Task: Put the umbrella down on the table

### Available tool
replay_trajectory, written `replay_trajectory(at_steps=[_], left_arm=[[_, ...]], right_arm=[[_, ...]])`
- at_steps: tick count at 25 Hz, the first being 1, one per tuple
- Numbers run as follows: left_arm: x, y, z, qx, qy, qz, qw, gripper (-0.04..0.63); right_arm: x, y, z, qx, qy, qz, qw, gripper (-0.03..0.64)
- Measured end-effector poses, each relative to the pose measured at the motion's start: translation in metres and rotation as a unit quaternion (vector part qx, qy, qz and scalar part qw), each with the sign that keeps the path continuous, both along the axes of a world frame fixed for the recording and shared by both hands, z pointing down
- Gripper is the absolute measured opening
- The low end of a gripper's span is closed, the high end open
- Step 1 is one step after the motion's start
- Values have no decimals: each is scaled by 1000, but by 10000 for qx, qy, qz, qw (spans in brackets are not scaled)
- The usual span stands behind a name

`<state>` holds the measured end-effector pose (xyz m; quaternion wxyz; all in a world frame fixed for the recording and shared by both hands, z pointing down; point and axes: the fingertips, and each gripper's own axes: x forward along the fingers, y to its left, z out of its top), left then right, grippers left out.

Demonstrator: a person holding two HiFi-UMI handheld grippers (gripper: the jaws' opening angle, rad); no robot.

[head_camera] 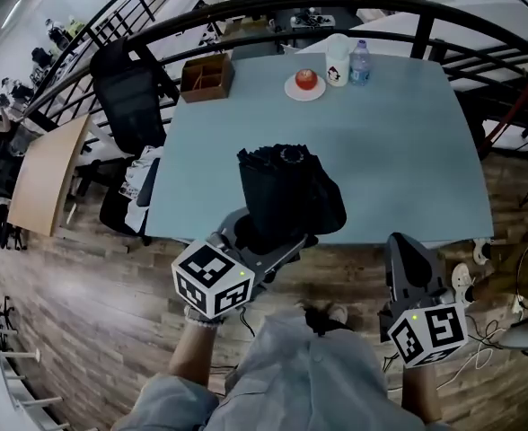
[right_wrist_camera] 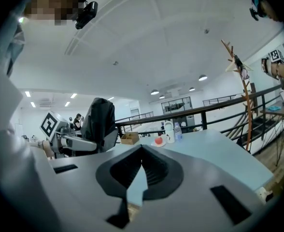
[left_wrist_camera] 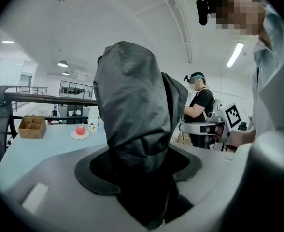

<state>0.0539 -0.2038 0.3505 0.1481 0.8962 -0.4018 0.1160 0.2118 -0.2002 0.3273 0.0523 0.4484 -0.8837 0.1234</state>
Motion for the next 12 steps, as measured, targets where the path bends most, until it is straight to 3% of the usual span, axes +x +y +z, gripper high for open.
replay_trajectory(at_steps=[6,12], left_arm=[[19,-13,25,-137,-655,517,9964,275],[30,-27,63,-290,-1436,1025,9839,275]], right_arm=[[13,6,4,-104,24,194,9998,-2],[20,11,14,-239,42,411,9989,-2]])
